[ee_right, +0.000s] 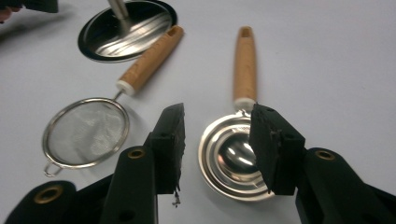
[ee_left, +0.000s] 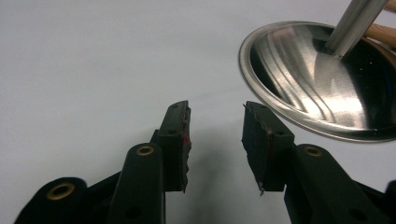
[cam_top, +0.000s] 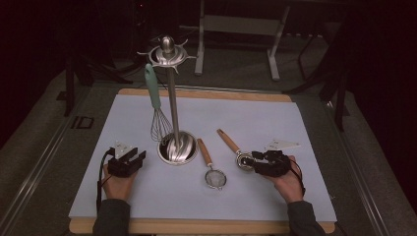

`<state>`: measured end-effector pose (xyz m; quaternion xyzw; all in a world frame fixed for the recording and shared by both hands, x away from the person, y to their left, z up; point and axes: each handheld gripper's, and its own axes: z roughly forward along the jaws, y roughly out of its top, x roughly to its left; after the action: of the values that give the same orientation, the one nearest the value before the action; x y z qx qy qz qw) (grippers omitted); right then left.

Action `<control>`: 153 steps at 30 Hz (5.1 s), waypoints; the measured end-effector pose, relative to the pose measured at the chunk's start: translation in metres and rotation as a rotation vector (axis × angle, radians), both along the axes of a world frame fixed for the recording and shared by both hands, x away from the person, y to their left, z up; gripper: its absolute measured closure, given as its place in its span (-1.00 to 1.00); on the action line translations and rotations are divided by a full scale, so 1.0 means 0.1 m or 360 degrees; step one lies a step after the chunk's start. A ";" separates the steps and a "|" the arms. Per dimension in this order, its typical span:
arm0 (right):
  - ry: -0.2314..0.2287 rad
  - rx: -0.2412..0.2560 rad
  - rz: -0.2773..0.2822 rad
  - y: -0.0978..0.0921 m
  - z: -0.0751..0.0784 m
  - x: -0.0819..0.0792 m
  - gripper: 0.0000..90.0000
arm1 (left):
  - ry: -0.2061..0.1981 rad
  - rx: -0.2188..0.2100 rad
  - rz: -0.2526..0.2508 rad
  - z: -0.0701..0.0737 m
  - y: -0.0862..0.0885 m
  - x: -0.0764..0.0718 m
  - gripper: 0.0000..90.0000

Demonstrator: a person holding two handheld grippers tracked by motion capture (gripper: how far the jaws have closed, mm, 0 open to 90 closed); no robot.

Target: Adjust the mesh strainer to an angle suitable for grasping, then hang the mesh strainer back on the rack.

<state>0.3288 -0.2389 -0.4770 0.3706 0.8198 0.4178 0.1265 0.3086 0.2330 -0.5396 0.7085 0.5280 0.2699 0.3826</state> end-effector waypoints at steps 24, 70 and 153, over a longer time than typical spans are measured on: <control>0.0114 -0.0053 0.0137 0.72 -0.04 0.18 0.22 | 0.0013 0.0045 -0.0012 0.00 -0.04 0.00 0.32; 0.0563 -0.0045 0.0267 1.27 -0.33 0.46 0.37 | 0.0021 0.0061 0.0012 -0.01 -0.05 0.00 0.31; 0.0482 0.0139 0.0234 1.11 0.32 0.46 0.59 | 0.0034 0.0111 0.0009 -0.01 -0.08 0.01 0.30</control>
<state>0.3747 -0.1278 -0.4453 0.3734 0.8355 0.4006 -0.0456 0.3094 0.2252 -0.5404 0.7228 0.5242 0.2816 0.3513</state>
